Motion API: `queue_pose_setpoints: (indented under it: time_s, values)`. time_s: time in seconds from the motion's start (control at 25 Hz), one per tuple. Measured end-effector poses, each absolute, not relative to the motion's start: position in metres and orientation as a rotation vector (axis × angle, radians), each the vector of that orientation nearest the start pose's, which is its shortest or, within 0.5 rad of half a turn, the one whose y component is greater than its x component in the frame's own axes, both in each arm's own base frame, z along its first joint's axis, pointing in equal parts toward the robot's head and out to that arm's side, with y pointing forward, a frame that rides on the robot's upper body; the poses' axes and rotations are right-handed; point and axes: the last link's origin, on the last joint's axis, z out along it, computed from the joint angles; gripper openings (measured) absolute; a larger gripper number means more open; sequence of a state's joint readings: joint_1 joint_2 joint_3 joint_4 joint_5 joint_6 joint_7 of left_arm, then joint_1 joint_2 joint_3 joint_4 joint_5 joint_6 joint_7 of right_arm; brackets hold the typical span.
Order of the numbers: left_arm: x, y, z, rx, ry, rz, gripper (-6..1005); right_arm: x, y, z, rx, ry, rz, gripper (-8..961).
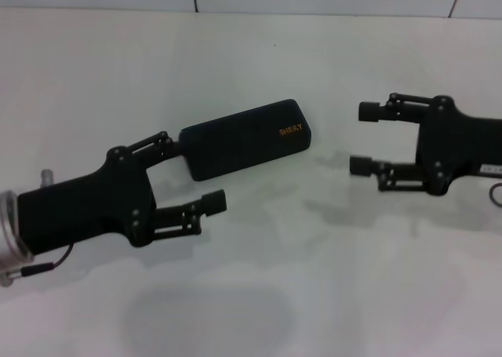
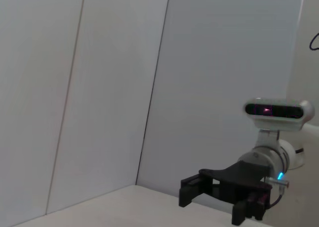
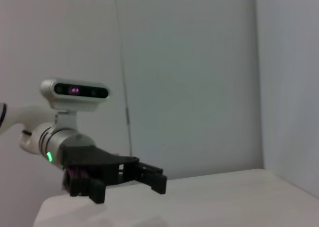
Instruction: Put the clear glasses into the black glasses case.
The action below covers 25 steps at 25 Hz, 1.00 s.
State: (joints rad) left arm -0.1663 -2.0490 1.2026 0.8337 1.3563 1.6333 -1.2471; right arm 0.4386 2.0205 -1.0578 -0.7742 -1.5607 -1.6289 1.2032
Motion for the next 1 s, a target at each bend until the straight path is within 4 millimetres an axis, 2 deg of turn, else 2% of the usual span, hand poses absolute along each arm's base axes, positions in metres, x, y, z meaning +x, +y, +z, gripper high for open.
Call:
queue_pose_setpoints:
  time_s: [0.08, 0.12, 0.28, 1.0]
  values:
    - [-0.258, 0.250, 0.010, -2.643, -0.428, -1.102, 867, 0.219, 0.315, 0.012, -2.787, 0.055, 0.918, 666]
    - [-0.259, 0.249, 0.011, -2.645, -0.428, -1.103, 893, 0.217, 0.313, 0.009, -2.801, 0.013, 0.912, 702]
    - [-0.262, 0.244, 0.012, -2.660, -0.432, -1.107, 893, 0.214, 0.307, -0.004, -2.852, -0.082, 0.886, 847]
    - [-0.271, 0.233, 0.008, -2.719, -0.474, -1.046, 893, 0.215, 0.297, -0.021, -2.878, -0.096, 0.926, 846]
